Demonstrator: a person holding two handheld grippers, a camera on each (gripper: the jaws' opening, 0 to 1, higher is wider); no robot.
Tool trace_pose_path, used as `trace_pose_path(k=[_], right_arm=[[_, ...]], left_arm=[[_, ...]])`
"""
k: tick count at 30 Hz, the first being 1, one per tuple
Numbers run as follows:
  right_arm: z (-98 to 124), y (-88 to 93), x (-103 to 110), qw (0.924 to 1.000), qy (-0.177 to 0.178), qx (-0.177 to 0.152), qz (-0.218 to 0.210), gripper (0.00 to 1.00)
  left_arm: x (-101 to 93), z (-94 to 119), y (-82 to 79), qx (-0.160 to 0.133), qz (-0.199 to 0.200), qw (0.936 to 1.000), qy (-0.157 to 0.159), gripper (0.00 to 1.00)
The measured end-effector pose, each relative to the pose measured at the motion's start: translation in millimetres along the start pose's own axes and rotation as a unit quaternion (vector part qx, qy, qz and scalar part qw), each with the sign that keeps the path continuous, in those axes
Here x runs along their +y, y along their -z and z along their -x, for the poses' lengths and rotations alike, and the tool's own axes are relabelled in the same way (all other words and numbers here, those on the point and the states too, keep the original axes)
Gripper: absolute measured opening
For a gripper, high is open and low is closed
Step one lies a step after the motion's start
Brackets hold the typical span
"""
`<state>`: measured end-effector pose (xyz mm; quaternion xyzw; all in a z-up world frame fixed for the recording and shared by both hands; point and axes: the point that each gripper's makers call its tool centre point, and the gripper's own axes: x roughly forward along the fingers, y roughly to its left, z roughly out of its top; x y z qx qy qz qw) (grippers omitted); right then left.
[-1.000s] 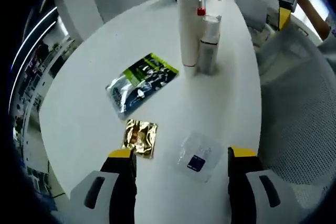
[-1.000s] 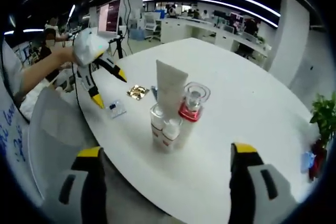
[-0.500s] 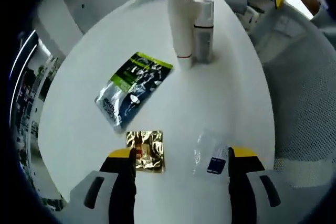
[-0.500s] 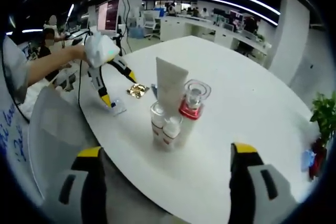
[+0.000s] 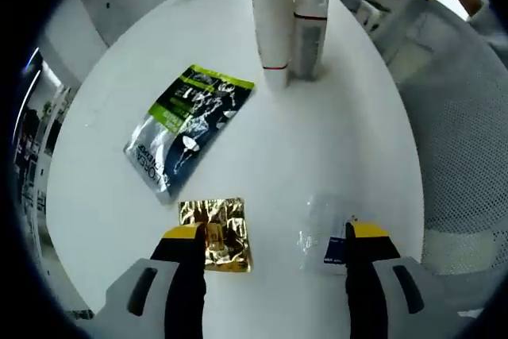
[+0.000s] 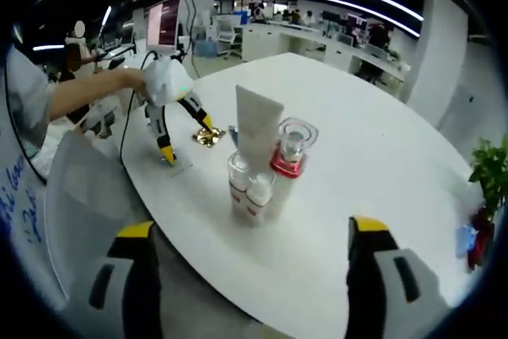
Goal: Arrange the skincare products in the storage area until every visible bottle or jar stands upright without overlapping.
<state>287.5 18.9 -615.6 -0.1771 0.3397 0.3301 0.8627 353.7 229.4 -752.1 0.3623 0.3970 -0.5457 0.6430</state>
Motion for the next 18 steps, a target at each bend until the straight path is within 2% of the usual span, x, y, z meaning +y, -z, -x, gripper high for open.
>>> trace_pose_path(k=[1, 6, 10, 18], right_arm=[[0, 0.4, 0, 1.0000, 0.000, 0.000, 0.000, 1.00], [0, 1.3, 1, 1.0000, -0.001, 0.000, -0.002, 1.00], [-1, 2.2, 1, 1.0000, -0.002, 0.000, -0.004, 1.00], [-2, 3.0, 1, 1.0000, -0.004, 0.001, -0.003, 1.00]], left_arm=[[-2.0, -1, 1.1, 0.002, 0.006, 0.9999, 0.010, 0.67], [-0.8, -2, 2.8, -0.008, 0.011, 0.9997, 0.019, 0.67], [-0.8, 0, 5.6, -0.005, 0.016, 0.9997, 0.017, 0.64], [0.0, 7, 22.8, 0.007, 0.020, 0.9997, 0.014, 0.60]])
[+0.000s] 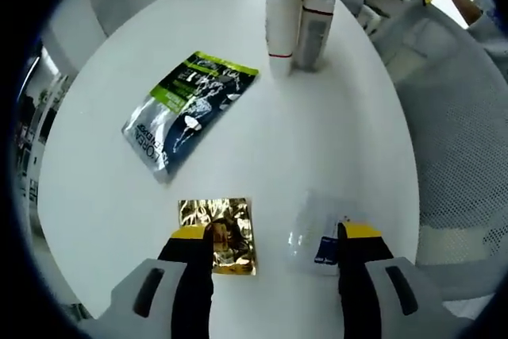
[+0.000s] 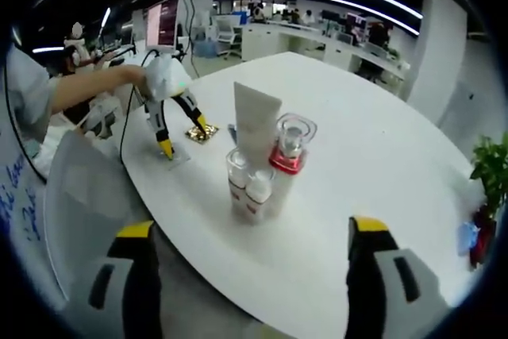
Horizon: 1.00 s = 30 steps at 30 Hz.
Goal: Arrange the skincare products in the storage area until every visible bottle or jar stands upright without overlapping.
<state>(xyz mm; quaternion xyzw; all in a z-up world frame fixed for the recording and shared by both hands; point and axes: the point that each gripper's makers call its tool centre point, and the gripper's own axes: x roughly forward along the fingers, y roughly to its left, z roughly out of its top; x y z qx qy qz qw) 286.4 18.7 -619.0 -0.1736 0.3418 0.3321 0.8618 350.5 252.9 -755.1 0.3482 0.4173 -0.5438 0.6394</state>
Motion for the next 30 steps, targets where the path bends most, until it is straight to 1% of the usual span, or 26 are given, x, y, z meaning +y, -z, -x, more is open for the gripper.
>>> trace_pose_path(k=[6, 12, 16, 23, 28, 30], right_arm=[[-1, -1.3, 1, 1.0000, -0.003, -0.002, 0.001, 1.00], [-1, -1.5, 1, 1.0000, -0.003, -0.004, 0.000, 1.00], [-1, -1.3, 0, 1.0000, -0.002, -0.005, -0.001, 1.00], [-2, 0.9, -2, 1.0000, -0.004, -0.005, 0.002, 1.00], [-5, 2.3, -2, 0.9998, -0.016, -0.008, -0.003, 1.00], [-6, 2.7, -5, 0.9998, -0.018, -0.007, -0.005, 0.98]], left_arm=[[-1.6, 7, 16.0, 0.018, -0.006, 0.9998, 0.001, 0.60], [1.9, 13, 33.4, 0.038, -0.009, 0.9992, 0.001, 0.59], [3.0, 16, 39.4, 0.048, -0.011, 0.9988, 0.000, 0.59], [4.5, 18, 42.3, 0.054, -0.002, 0.9985, -0.006, 0.61], [4.4, 21, 41.7, 0.059, -0.009, 0.9981, -0.014, 0.62], [4.1, 23, 40.3, 0.058, -0.011, 0.9981, -0.016, 0.63]])
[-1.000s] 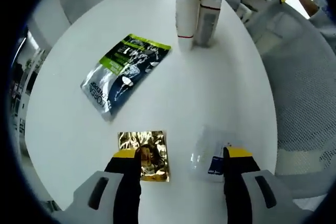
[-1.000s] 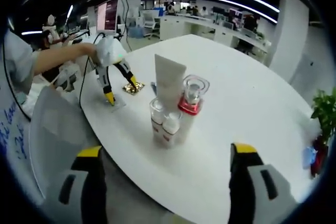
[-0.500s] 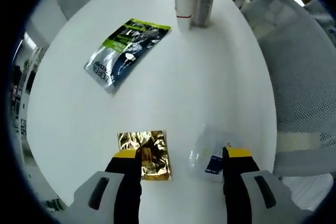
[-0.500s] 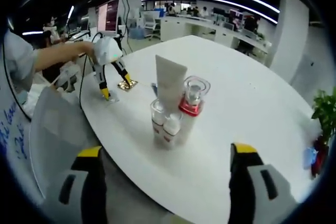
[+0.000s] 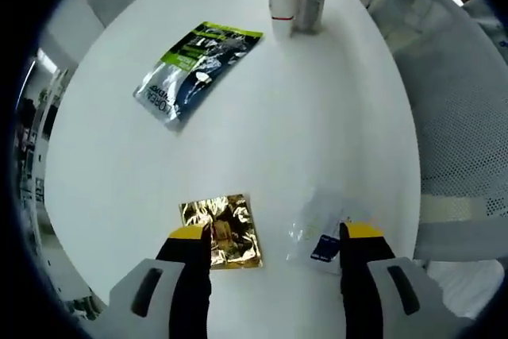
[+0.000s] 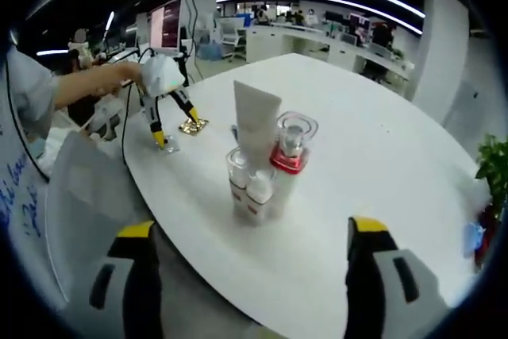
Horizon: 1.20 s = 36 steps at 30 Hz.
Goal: Arrange the skincare products in the storage area until every visible bottle or jar stands upright without overlapping.
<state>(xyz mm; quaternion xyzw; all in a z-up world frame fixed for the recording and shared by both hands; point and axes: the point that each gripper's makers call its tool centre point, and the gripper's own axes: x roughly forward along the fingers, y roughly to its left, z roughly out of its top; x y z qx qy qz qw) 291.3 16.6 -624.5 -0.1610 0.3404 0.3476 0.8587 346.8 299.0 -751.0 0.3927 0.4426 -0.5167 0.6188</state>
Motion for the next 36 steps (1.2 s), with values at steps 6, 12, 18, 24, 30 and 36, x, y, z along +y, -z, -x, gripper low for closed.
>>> trace_pose_path(k=[6, 12, 18, 24, 30, 36], right_arm=[[-2, -4.9, -13, 1.0000, -0.006, -0.005, 0.002, 0.96], [3, -12.0, -38, 0.9999, 0.009, -0.008, 0.012, 0.92], [2, -15.9, -68, 0.9995, 0.023, -0.003, 0.020, 0.84], [-11, -9.9, -95, 0.9991, 0.029, 0.023, 0.018, 0.75], [-31, -16.7, -112, 0.9987, 0.027, 0.029, 0.030, 0.67], [-66, -33.7, -126, 0.9989, 0.016, 0.031, 0.031, 0.54]], left_arm=[[2.0, 13, -8.7, 0.001, -0.007, 0.9998, -0.021, 0.64], [1.0, 23, -35.8, -0.050, 0.037, 0.9977, -0.027, 0.64], [5.3, 26, -51.5, -0.074, 0.066, 0.9945, -0.035, 0.60], [5.2, 27, -65.4, -0.101, 0.113, 0.9878, -0.034, 0.49], [8.6, 25, -80.1, -0.136, 0.169, 0.9757, -0.033, 0.39], [6.8, 19, -89.0, -0.155, 0.223, 0.9621, -0.021, 0.26]])
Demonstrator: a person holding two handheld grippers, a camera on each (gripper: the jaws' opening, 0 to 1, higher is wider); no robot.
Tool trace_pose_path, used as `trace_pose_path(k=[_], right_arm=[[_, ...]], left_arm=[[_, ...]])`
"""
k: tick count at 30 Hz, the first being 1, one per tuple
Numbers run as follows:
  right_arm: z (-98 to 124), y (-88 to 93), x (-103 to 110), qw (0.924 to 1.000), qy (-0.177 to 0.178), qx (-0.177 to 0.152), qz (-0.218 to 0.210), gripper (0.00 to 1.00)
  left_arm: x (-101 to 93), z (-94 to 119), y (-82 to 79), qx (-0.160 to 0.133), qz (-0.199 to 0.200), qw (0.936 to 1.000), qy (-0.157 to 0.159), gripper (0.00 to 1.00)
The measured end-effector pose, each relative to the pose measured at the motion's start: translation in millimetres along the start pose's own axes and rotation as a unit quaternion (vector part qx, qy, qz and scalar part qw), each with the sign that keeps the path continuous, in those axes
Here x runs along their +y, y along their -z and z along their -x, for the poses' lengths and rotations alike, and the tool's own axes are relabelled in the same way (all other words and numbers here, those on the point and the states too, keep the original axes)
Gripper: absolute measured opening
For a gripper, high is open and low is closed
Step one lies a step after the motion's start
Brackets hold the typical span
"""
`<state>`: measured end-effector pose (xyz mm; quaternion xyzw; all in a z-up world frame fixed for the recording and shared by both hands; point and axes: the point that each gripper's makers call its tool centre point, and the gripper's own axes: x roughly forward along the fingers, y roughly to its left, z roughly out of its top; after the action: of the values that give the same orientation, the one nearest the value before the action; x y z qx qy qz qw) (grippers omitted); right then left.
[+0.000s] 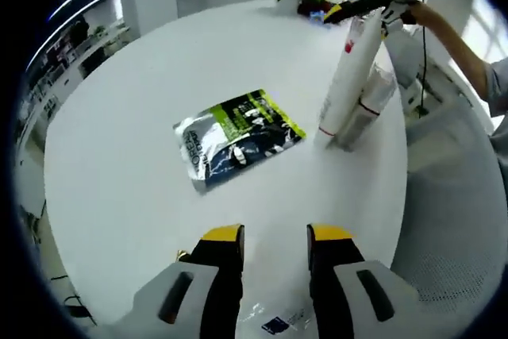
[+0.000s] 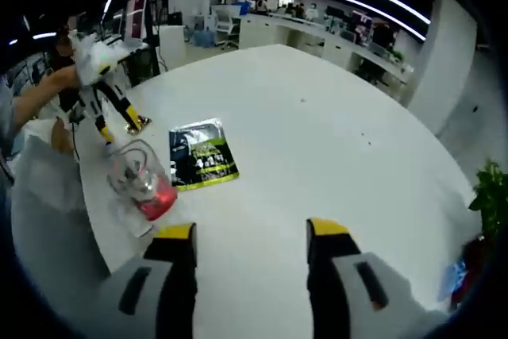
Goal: Arrange the skincare products in the storage area until every visible bottle or jar stands upright without overlapping.
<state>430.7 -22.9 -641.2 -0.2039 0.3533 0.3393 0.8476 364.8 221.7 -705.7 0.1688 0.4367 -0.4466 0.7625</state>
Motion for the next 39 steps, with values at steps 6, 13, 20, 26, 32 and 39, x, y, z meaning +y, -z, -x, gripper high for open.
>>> trace_pose_path(k=[6, 13, 20, 26, 32, 39], right_arm=[[-42, -19.4, 6, 0.9983, -0.056, -0.007, -0.014, 0.42], [-86, -24.0, 22, 0.9919, -0.126, 0.008, -0.016, 0.28], [-115, -23.6, 27, 0.9886, -0.148, 0.027, -0.009, 0.27], [-132, -31.3, 35, 0.9835, -0.178, 0.033, -0.008, 0.28], [-152, -31.8, 42, 0.9801, -0.188, 0.061, 0.018, 0.28], [-170, -39.3, 44, 0.9765, -0.205, 0.067, 0.009, 0.26]], left_arm=[[-1.0, -11, -8.8, -0.036, 0.071, 0.9968, -0.012, 0.24], [-2.5, -25, -27.7, -0.084, 0.137, 0.9869, -0.010, 0.24], [2.6, -46, -36.7, -0.109, 0.206, 0.9724, 0.000, 0.28], [-2.2, -59, -39.8, -0.110, 0.236, 0.9655, -0.002, 0.32], [7.3, -58, -46.6, -0.142, 0.269, 0.9527, -0.005, 0.32], [19.0, -57, -46.6, -0.141, 0.274, 0.9513, -0.002, 0.36]])
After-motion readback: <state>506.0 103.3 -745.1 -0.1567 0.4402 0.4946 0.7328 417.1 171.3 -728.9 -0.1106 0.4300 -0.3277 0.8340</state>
